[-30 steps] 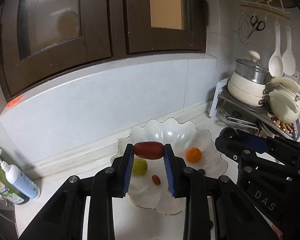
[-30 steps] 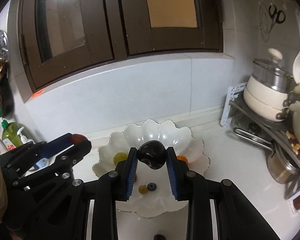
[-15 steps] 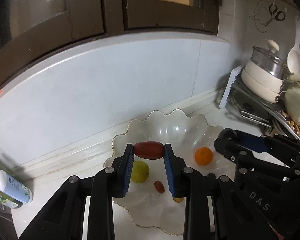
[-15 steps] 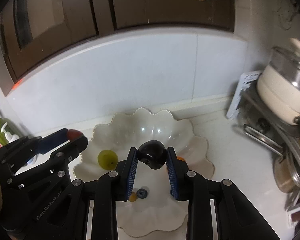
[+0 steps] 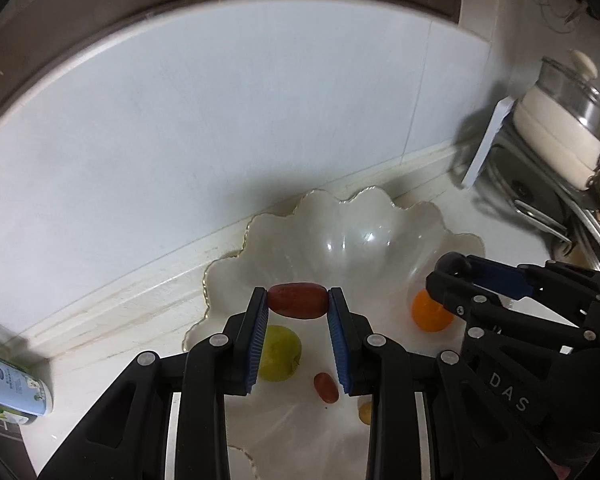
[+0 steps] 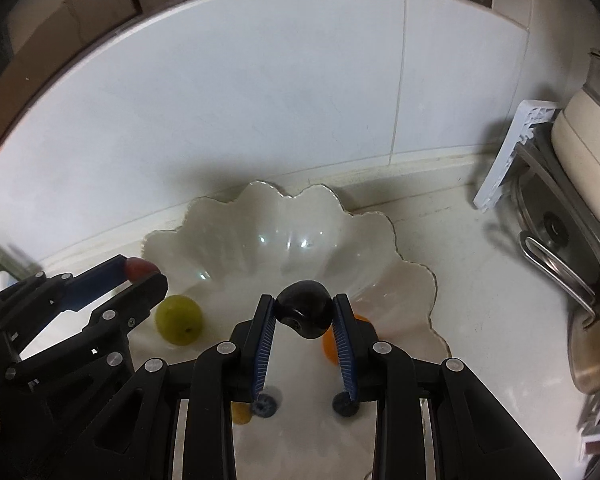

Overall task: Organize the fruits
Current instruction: 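Carry the red date with the left gripper while the right gripper carries the dark plum over the bowl, then open the left gripper dropping the date while the right gripper releases the dark plum into the bowl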

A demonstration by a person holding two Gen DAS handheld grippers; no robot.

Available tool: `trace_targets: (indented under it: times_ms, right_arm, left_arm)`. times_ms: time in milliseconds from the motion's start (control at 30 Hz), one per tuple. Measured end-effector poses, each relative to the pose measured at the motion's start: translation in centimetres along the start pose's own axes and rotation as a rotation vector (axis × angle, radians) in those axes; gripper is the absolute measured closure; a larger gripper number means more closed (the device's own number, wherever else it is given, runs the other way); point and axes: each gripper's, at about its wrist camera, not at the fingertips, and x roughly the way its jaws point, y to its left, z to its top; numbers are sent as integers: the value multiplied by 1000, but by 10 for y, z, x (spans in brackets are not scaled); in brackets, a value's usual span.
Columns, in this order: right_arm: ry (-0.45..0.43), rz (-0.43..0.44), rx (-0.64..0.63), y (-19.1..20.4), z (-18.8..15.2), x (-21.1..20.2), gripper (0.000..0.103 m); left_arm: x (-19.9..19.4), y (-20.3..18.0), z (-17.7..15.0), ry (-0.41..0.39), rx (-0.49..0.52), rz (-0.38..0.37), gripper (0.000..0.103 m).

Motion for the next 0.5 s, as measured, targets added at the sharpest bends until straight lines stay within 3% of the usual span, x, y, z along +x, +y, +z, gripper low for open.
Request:
trace_targets:
  times_ms: [500]
  right_arm:
    - [83,-23,-6,-6,8,39,72]
  left_arm:
    - [41,-1,5,88,3,13,72]
